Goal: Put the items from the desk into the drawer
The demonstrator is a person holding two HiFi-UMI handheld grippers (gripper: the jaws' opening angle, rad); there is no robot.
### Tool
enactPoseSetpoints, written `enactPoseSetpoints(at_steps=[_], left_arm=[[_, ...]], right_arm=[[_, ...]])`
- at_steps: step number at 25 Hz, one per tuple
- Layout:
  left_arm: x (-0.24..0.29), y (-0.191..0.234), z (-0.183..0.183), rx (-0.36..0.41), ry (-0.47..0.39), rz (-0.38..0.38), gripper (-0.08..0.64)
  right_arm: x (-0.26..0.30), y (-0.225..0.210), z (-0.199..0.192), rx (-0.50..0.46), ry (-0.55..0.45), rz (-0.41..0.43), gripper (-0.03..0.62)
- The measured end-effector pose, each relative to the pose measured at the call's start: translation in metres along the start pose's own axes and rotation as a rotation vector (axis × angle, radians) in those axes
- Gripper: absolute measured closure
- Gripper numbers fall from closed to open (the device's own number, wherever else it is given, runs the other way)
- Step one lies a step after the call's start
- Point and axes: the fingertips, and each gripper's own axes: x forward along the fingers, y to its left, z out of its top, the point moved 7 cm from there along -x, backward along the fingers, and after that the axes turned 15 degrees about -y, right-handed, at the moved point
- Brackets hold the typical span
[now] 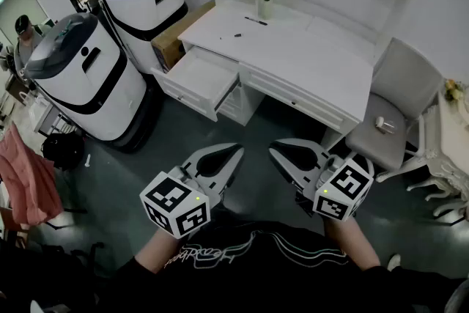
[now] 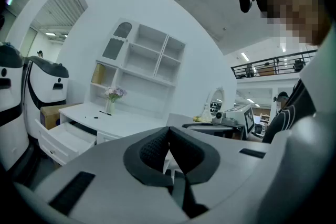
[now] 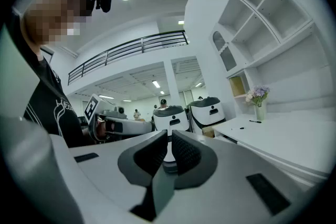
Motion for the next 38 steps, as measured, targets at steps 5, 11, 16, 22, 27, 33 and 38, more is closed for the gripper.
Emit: enactPoseSetpoints(at_steps=[5, 11, 16, 22, 27, 33, 38], left_arm=[[0.002, 0.004, -0.008, -0.028, 0.007, 0.021, 0.540], [0.003, 0.022, -0.012, -0.057, 0.018, 0.057, 0.540], [0.014, 0.046, -0.009, -0.056, 0.012, 0.056, 0.540], [0.053, 0.099, -0.003, -0.060, 0.023, 0.049, 0.540], [0.100, 0.167, 0.007, -0.068, 0.032, 0.047, 0.540], [0.162, 0.276, 0.032, -0.062, 0.044, 0.057, 0.540], [0.204, 0.355, 0.042, -0.091, 0.037, 0.054, 0.540]], right_arm=[[-0.004, -0.008, -0.006, 0.024, 0.012, -0.012, 0.535], [0.010, -0.013, -0.019, 0.023, 0.047, -0.002, 0.535], [0.029, -0.032, -0.024, 0.033, 0.044, -0.012, 0.535], [0.064, -0.085, -0.018, 0.045, 0.022, -0.046, 0.535], [0.116, -0.147, -0.020, 0.054, 0.023, -0.058, 0.535], [0.197, -0.235, -0.017, 0.065, 0.046, -0.084, 0.535], [0.257, -0.299, -0.011, 0.004, 0.074, -0.124, 0.535]])
